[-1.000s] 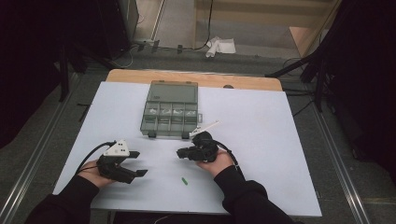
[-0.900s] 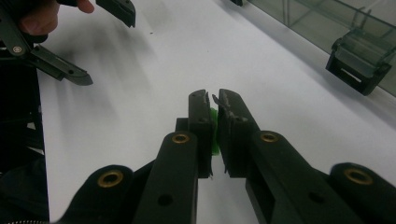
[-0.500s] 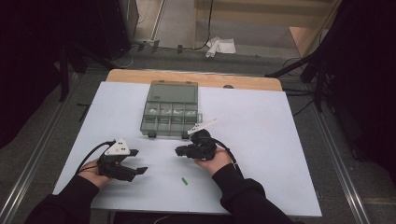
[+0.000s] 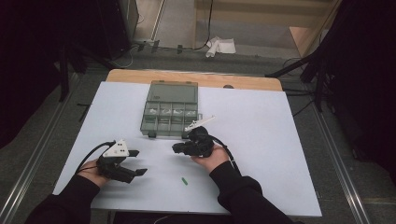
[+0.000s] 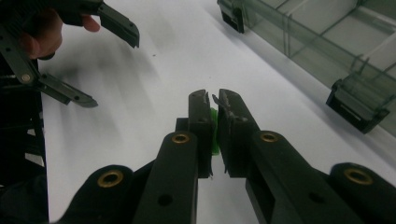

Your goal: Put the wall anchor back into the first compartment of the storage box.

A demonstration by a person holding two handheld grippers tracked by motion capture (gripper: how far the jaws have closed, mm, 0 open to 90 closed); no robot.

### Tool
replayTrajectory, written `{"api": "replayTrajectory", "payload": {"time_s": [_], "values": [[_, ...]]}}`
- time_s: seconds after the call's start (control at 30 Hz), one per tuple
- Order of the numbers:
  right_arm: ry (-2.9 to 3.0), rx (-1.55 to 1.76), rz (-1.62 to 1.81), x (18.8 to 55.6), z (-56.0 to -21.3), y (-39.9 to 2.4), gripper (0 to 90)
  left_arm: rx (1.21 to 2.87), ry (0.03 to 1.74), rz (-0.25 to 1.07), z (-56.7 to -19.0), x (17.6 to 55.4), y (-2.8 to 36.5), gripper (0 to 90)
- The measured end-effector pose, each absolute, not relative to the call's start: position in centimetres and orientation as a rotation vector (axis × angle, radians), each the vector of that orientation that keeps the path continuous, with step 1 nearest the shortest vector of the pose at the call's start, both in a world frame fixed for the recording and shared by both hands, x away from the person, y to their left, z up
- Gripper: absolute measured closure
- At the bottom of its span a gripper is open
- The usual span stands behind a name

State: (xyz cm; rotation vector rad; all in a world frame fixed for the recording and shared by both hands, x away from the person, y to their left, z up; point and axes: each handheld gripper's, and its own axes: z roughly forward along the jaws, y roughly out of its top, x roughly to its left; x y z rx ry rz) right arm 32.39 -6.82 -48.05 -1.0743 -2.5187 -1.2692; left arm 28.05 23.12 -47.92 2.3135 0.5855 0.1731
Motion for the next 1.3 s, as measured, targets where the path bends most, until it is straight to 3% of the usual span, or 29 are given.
{"api": "replayTrajectory", "payload": {"time_s": [0.4, 0.6, 1.3], "values": [[-2.496, -1.1, -1.324, 34.0, -47.0, -6.7, 85.5, 2.307, 0.584, 0.133, -48.0, 28.1, 23.1, 19.2], [-2.492, -1.121, -1.323, 34.7, -46.8, -6.4, 85.4, 2.284, 0.582, 0.12, -47.9, 28.1, 23.1, 2.2], [-2.478, -1.181, -1.329, 36.9, -46.2, -5.1, 85.4, 2.294, 0.613, 0.149, -48.0, 28.4, 23.0, 1.8]]}}
